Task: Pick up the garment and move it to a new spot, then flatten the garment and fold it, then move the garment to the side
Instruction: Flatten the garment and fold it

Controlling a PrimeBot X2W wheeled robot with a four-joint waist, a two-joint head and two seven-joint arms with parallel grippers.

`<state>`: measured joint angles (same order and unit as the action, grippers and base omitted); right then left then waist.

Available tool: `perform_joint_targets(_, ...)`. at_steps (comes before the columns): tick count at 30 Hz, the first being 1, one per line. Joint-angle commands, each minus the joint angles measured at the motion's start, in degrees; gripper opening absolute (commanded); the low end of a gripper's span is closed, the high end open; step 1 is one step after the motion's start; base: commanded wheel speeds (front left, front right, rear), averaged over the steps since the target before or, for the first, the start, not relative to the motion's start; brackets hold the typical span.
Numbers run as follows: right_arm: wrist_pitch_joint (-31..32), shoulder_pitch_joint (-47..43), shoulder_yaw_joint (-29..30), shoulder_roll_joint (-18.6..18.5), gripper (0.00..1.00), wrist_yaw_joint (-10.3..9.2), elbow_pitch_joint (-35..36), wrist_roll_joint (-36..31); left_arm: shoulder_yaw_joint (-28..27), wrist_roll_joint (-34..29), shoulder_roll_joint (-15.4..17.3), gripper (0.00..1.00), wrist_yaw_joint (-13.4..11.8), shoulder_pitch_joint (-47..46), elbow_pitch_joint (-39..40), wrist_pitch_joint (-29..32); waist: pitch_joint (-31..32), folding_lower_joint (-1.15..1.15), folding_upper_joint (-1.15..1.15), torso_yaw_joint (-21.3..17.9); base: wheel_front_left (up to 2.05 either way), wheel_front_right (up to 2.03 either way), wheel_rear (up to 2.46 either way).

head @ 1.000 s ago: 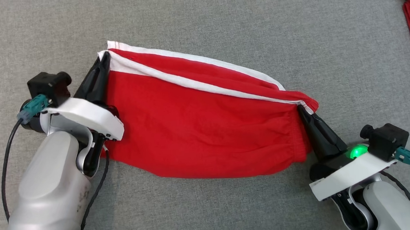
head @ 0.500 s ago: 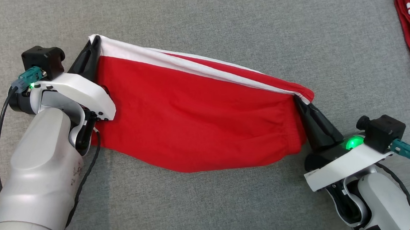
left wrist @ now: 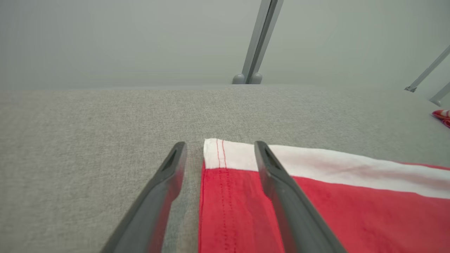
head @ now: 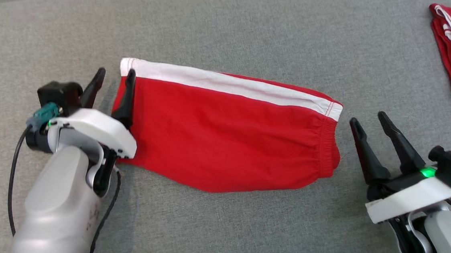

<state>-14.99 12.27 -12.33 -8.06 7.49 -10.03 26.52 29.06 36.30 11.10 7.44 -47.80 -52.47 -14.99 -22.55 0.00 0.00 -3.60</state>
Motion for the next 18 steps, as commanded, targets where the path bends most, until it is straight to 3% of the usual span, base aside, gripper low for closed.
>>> perform_joint_targets(1,0.1,-1.1,0.8,-0.5,1.00,0.01,0.6,-0.7,0.0,0.6,0.6,1.00,0.0,1.6,0.5,-0.2,1.4,0.00,0.00,0.6,0.00,0.00,0.00)
perform_joint_targets(10,2.7,-7.9,9.2,0.0,1.00,0.01,7.4,-3.7,0.9,3.1,0.9,1.00,-0.7,11.4,2.1,2.8,7.2,0.00,0.00,1.4,0.00,0.00,0.00)
perform_joint_targets(18,4.9,-9.1,9.7,1.2,1.00,0.01,11.2,-4.4,0.7,5.1,1.2,1.00,-2.1,13.8,2.4,7.9,7.8,0.00,0.00,-0.1,0.00,0.00,0.00)
